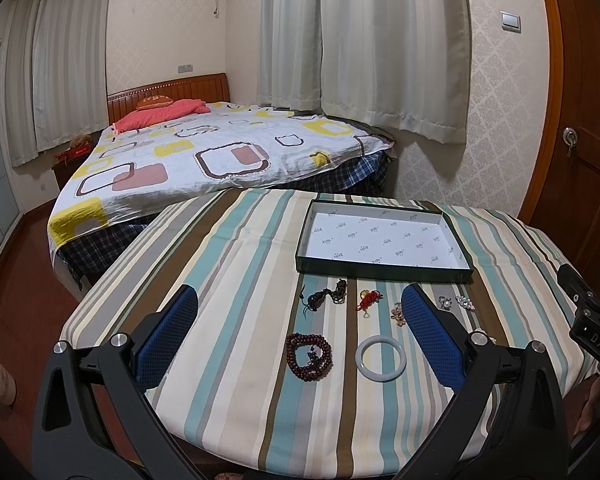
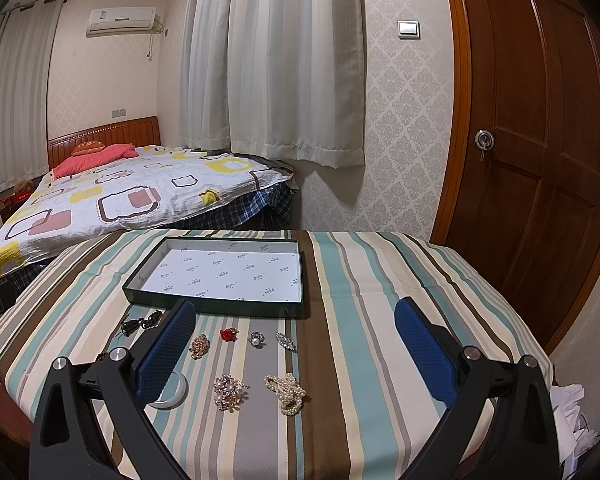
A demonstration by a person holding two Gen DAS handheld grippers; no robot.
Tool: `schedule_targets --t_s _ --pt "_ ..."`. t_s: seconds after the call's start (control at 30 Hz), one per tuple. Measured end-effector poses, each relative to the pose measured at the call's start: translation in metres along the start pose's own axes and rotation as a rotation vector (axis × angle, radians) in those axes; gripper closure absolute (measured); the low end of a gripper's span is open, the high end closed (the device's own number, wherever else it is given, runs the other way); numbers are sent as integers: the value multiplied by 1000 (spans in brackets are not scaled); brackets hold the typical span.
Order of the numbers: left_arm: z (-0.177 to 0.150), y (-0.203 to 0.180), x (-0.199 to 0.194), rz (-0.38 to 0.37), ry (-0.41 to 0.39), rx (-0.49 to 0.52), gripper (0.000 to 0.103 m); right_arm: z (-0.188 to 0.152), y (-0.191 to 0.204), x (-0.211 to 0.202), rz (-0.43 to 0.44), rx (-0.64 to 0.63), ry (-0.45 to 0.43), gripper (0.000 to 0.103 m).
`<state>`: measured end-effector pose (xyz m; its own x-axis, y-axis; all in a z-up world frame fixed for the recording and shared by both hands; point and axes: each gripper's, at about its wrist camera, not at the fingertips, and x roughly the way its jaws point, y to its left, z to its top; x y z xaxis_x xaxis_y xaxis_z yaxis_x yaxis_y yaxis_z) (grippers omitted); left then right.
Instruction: Organize jewelry
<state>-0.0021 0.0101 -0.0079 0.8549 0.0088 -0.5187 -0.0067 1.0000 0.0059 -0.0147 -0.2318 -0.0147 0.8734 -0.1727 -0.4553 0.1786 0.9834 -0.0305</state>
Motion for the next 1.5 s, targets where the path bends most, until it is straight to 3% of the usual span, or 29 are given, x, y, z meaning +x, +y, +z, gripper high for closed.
schedule_targets --t_s 0.47,0.77,1.03,1.4,1.5 --pt "-27 5 41 18 14 5 4 -28 -9 38 47 40 23 6" --pt "-55 8 99 16 92 27 4 -69 -15 94 72 54 133 6" --pt "-77 16 153 -12 217 -16 4 -90 -11 124 98 33 205 6" --pt "-97 7 189 -30 345 16 6 -104 -13 143 104 40 278 6" --pt "-100 10 191 -26 337 4 6 -107 -15 146 104 45 288 7"
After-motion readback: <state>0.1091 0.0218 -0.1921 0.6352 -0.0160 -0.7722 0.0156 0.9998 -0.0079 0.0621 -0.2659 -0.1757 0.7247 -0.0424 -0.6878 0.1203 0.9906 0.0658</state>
